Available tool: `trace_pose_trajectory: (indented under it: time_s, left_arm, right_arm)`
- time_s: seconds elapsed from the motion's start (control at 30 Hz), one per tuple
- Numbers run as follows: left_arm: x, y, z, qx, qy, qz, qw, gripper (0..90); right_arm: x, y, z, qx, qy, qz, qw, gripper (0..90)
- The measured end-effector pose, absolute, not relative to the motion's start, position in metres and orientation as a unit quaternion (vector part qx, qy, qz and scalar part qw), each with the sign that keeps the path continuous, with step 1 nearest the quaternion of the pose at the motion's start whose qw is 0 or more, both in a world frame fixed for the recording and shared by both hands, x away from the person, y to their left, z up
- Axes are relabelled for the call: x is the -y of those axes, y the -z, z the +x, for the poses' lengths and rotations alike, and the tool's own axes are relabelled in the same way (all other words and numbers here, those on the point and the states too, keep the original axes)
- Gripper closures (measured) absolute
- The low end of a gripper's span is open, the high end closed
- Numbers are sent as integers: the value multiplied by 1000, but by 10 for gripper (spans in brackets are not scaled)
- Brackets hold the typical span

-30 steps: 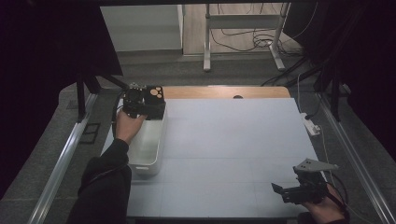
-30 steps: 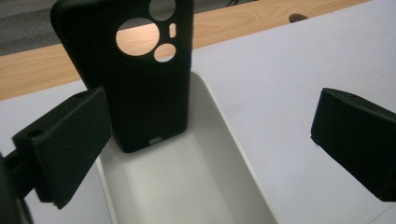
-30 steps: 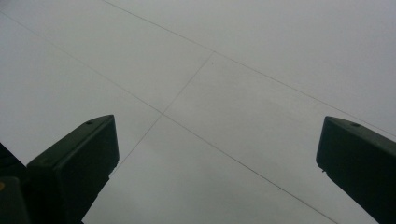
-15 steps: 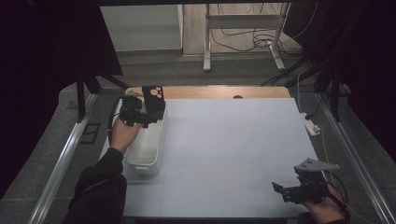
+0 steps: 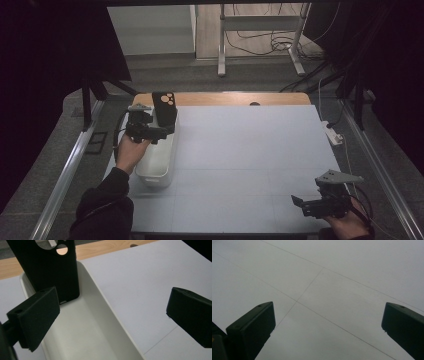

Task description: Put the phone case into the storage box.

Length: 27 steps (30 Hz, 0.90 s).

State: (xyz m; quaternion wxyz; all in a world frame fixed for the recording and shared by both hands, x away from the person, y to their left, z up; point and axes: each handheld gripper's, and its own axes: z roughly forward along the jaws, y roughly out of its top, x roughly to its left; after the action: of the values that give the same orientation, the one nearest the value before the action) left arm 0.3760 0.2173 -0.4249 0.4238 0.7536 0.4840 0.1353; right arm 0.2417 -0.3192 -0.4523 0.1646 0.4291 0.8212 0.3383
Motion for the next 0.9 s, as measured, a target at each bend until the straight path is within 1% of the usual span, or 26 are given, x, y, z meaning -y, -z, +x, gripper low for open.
trace_pose_trajectory:
  time_s: [0.9]
  left_arm:
    - [-212,434,322,-444,-127,765,449,0]
  right_arm:
    - [319,452,241,-822,-339,426,166,0]
